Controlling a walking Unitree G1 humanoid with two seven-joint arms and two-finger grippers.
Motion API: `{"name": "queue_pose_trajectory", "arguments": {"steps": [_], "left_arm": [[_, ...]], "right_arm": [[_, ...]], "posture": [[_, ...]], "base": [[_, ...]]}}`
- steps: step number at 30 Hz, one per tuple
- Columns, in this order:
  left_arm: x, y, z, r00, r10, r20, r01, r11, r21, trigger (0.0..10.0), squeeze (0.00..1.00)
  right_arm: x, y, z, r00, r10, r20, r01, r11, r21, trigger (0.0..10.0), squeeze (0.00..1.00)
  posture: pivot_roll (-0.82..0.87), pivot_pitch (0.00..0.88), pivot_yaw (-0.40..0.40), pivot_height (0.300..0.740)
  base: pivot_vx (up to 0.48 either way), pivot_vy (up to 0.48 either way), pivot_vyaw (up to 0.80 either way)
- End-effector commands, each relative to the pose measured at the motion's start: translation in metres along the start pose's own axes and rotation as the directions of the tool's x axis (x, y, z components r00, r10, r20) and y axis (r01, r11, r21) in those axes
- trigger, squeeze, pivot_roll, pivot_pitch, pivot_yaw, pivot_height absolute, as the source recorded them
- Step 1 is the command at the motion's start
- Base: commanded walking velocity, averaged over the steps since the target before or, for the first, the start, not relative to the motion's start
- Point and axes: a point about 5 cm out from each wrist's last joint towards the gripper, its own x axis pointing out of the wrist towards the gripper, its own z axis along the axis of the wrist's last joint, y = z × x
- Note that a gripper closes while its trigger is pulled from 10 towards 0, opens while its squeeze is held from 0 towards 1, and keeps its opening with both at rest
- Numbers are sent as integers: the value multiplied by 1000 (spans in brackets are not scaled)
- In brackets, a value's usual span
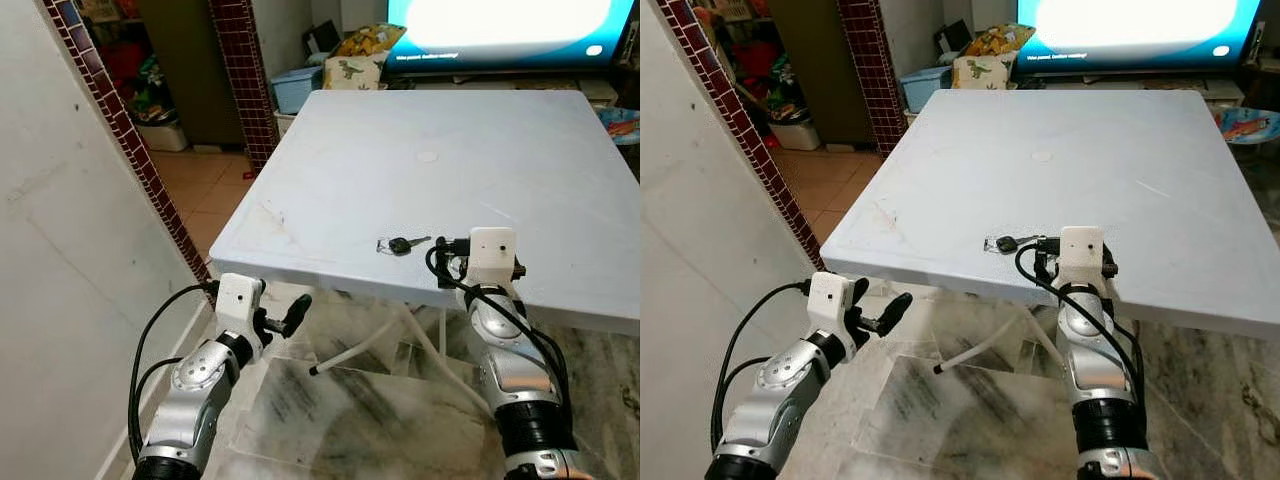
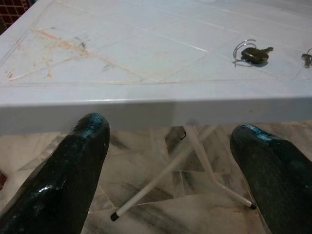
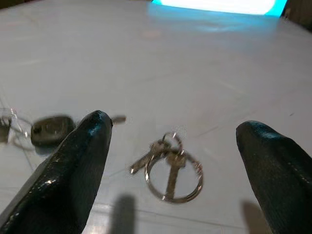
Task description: Hang keys on a hook
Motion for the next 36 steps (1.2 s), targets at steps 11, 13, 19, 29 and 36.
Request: {"name": "queue_pose_trajectory", "arguments": {"steps": [11,13,19,29,36], "left_arm": [[-8,3,8,999,-32,-1,32,999,33,10000,0],[-9,3,7,999,-35,-5,35,999,33,10000,0],[-7,-2,8,999,-52,-8,53,998,31,10000,0],[-8,-3,9,998,-68,-14,68,997,34,10000,0],[-9,-4,9,997,-68,-19,69,997,38,10000,0]], "right_arm": [[11,0,-17,995,31,-92,-24,997,70,10000,0],[11,3,-19,994,59,-97,-49,994,101,10000,0],[14,7,-20,993,89,-75,-80,990,120,10000,0],[22,7,-20,993,83,-86,-70,987,143,3961,0],[27,7,-16,993,87,-84,-73,985,158,0,0]], "posture": [[16,28,128,740],[17,26,130,740],[16,25,138,740],[24,29,148,740],[33,30,146,740]], "base": [[0,0,0],[0,0,0],[0,0,0],[0,0,0],[0,0,0]]}}
